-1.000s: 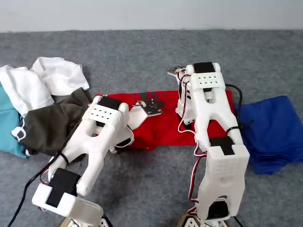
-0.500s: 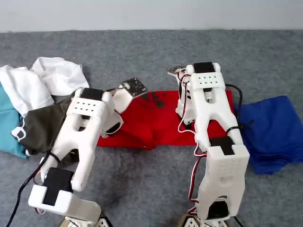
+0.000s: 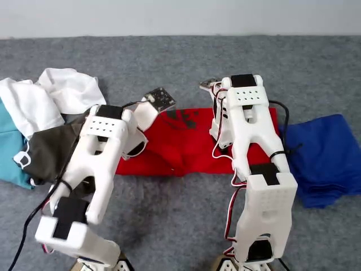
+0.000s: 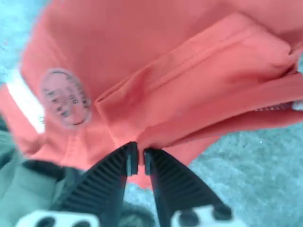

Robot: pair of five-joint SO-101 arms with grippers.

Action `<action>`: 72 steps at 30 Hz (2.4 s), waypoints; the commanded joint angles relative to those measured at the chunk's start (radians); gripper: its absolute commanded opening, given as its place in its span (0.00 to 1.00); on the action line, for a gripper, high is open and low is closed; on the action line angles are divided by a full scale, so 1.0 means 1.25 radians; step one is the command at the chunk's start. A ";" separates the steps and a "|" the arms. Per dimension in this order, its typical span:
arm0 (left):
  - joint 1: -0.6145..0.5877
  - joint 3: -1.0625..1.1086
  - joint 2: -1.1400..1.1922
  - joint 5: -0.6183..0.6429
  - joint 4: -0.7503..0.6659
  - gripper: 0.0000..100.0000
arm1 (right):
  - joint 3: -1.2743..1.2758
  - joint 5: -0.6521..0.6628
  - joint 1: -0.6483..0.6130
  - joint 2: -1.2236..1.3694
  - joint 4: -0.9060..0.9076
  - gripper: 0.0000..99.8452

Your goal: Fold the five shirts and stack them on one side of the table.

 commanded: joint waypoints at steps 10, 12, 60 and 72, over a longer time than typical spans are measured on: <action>-0.012 -0.164 0.218 0.085 0.004 0.02 | -0.002 -0.002 -0.006 -0.042 0.020 0.27; -0.010 -0.187 0.217 0.087 0.039 0.02 | -0.002 -0.002 -0.006 -0.042 0.020 0.27; -0.103 -0.366 0.217 0.234 0.091 0.16 | -0.007 0.016 -0.126 -0.052 0.034 0.27; -0.253 -0.643 0.207 0.366 0.376 0.16 | -0.004 0.016 -0.320 -0.199 0.035 0.27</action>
